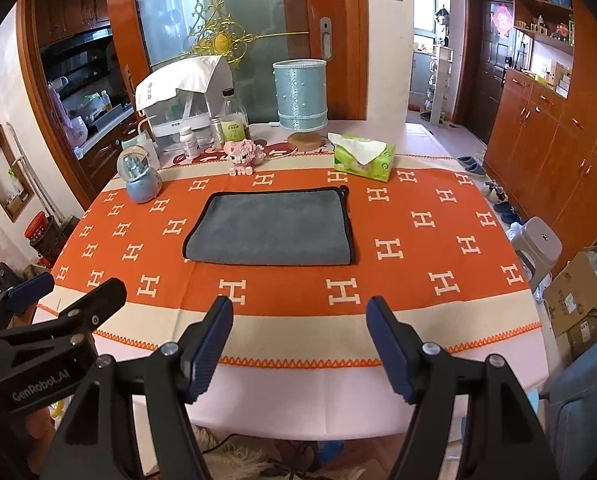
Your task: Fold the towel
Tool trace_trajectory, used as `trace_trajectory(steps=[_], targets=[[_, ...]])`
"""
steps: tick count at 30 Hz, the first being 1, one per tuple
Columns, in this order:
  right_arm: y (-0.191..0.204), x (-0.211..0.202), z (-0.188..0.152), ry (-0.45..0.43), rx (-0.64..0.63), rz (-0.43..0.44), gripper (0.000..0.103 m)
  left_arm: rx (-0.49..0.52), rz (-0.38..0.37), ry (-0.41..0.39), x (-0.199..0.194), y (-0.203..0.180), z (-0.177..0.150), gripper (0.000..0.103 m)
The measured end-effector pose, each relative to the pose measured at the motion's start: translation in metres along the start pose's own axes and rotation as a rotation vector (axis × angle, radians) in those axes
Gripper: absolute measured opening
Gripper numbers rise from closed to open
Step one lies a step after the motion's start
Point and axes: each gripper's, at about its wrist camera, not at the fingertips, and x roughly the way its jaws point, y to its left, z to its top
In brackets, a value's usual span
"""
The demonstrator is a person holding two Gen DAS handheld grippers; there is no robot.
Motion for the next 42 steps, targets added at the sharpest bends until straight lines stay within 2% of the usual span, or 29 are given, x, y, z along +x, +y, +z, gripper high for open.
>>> trace_trajectory(steps=[12,42], targets=[[-0.002,0.001,-0.001,-0.016,0.007,-0.015,0.069,0.021,0.017,-0.039,-0.002,-0.005,0.002,0.102],[-0.005,0.005,0.004,-0.031,0.005,-0.024,0.069,0.021,0.014,-0.012,0.012,-0.01,0.004,0.102]])
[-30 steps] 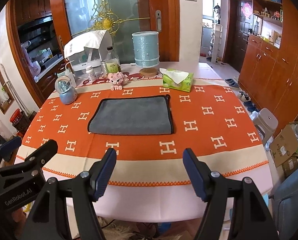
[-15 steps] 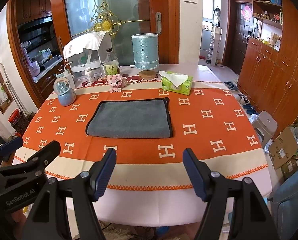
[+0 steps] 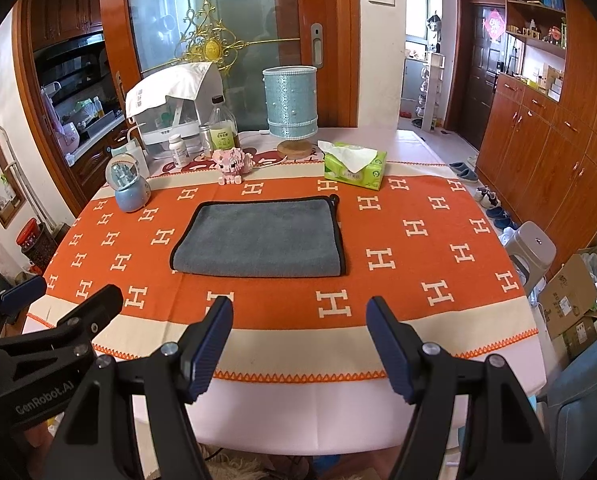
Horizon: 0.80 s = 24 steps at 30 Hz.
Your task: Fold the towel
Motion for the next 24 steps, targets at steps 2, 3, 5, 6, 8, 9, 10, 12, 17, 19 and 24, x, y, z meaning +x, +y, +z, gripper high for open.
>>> trace_trajectory(steps=[2,3,5,6,8,9,10,12,17,19,24], targets=[[0.0004,0.0003,0.0001,0.001,-0.003,-0.002,0.069,0.0,0.001,0.001,-0.0001,0.0006,-0.0004,0.102],[-0.0001,0.0012,0.0004,0.002,-0.003,-0.003,0.069,0.0,0.001,0.002,-0.0003,0.0013,-0.0006,0.102],[-0.0002,0.0017,0.0007,0.005,-0.004,-0.002,0.069,-0.002,0.003,0.003,0.0,0.0026,-0.0009,0.103],[-0.0001,0.0019,0.0008,0.006,-0.004,-0.002,0.069,-0.003,0.003,0.004,0.0,0.0035,-0.0012,0.102],[0.0001,0.0041,0.0015,0.007,-0.007,-0.003,0.069,-0.004,0.004,0.006,0.0001,0.0042,-0.0015,0.102],[0.0004,0.0051,0.0014,0.007,-0.009,-0.004,0.069,-0.006,0.004,0.005,0.0002,0.005,-0.002,0.102],[0.0008,0.0048,0.0009,0.006,-0.007,-0.003,0.069,-0.005,0.006,0.006,0.0008,0.0043,-0.0015,0.102],[0.0006,0.0054,0.0012,0.008,-0.008,-0.004,0.069,-0.006,0.008,0.005,0.0005,0.0051,-0.0022,0.102],[0.0015,0.0045,0.001,0.006,-0.006,-0.003,0.069,-0.005,0.009,0.003,0.0001,0.0055,-0.0022,0.103],[0.0016,0.0046,0.0011,0.006,-0.007,-0.004,0.069,-0.006,0.012,0.003,-0.0001,0.0055,-0.0025,0.102],[0.002,0.0045,0.001,0.007,-0.008,-0.004,0.069,-0.007,0.014,0.005,-0.0004,0.0068,-0.0028,0.102]])
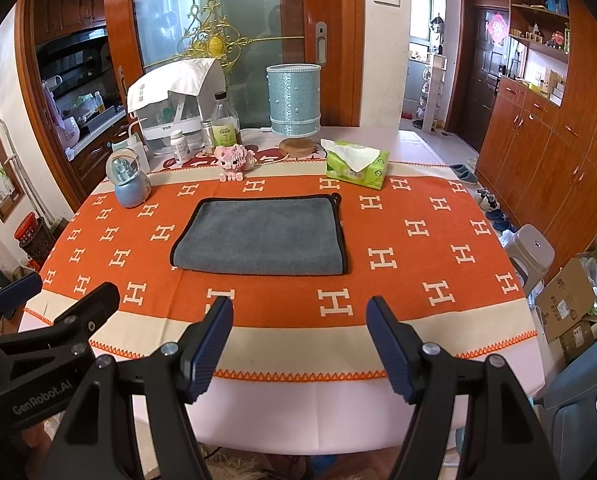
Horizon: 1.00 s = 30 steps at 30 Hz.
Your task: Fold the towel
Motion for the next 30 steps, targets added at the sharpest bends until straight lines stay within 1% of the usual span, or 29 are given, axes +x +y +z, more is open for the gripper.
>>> trace_trajectory(steps=[30], targets=[[0.002,0.0005,-0.0003,0.0,-0.001,-0.001,0.069,0.004,0.006,0.001,-0.0004,0.0039,-0.0004,0.102]])
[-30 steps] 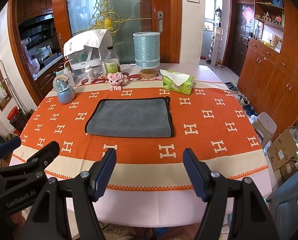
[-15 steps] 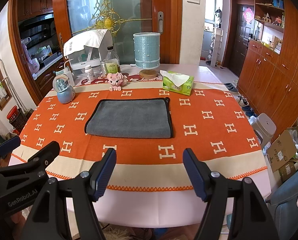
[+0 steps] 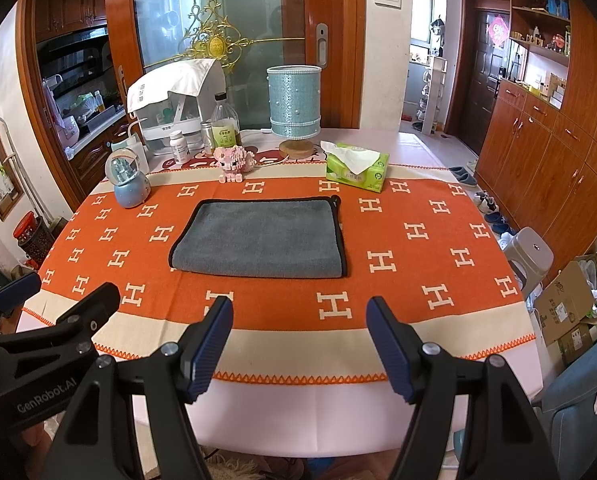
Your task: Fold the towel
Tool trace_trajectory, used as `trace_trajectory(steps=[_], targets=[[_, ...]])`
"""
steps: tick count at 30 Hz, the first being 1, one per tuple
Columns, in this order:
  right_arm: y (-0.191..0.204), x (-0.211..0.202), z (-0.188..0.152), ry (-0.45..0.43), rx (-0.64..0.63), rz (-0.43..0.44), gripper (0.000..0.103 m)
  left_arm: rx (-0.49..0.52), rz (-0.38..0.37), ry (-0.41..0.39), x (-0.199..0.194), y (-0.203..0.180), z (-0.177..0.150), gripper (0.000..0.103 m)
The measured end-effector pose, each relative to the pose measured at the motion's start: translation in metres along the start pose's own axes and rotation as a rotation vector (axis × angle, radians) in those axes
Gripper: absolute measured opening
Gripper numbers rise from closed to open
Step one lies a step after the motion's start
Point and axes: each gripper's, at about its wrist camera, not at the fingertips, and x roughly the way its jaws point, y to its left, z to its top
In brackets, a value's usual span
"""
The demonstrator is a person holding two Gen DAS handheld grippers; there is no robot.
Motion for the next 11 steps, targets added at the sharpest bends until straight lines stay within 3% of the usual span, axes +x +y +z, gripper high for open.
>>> trace_trajectory(steps=[11], targets=[[0.0003,0.0016,-0.0003,0.003,0.0,-0.002,0.069,-0.001,-0.001,0.0,0.0003,-0.002,0.0008,0.102]])
